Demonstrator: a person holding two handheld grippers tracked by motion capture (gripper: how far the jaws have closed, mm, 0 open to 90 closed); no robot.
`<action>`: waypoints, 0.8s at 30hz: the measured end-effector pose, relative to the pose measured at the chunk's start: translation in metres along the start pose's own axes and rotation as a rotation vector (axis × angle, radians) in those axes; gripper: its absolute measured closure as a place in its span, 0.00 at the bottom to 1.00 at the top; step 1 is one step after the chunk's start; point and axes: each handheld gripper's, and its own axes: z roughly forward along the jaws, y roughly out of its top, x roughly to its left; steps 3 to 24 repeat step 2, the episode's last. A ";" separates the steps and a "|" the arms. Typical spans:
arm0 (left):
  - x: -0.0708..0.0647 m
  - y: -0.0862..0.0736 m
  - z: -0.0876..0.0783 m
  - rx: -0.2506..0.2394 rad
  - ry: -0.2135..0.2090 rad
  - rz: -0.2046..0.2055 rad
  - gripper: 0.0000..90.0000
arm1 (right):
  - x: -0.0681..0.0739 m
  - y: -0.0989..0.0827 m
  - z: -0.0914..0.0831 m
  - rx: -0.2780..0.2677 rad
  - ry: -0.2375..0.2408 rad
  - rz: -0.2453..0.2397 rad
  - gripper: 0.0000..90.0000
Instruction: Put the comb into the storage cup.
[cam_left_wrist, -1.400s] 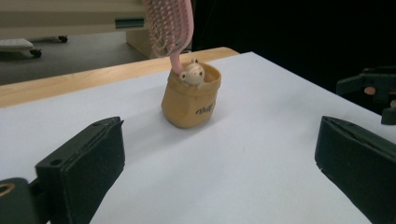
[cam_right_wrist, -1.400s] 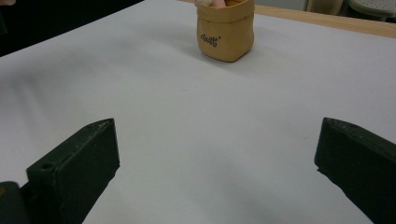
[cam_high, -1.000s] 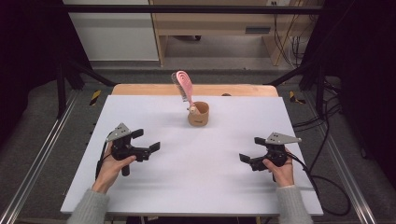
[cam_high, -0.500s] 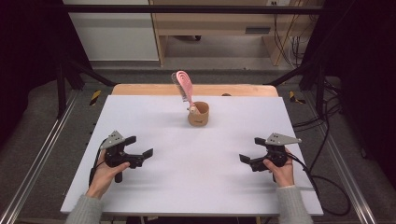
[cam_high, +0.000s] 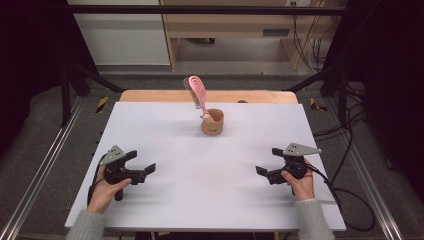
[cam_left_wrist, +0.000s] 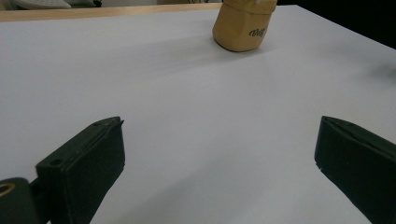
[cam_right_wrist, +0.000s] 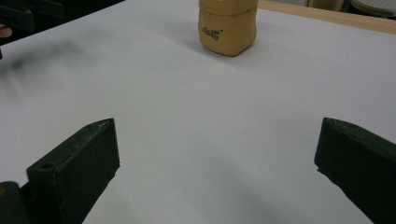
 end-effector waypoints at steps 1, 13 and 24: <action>0.001 -0.001 -0.001 0.002 0.005 0.000 0.02 | 0.000 0.000 0.000 -0.001 0.001 -0.001 0.01; 0.001 -0.001 -0.001 0.002 0.007 -0.001 0.02 | 0.000 0.000 0.000 -0.001 0.000 -0.001 0.01; 0.001 -0.001 -0.001 0.002 0.007 -0.001 0.02 | 0.000 0.000 0.000 -0.001 0.000 -0.001 0.01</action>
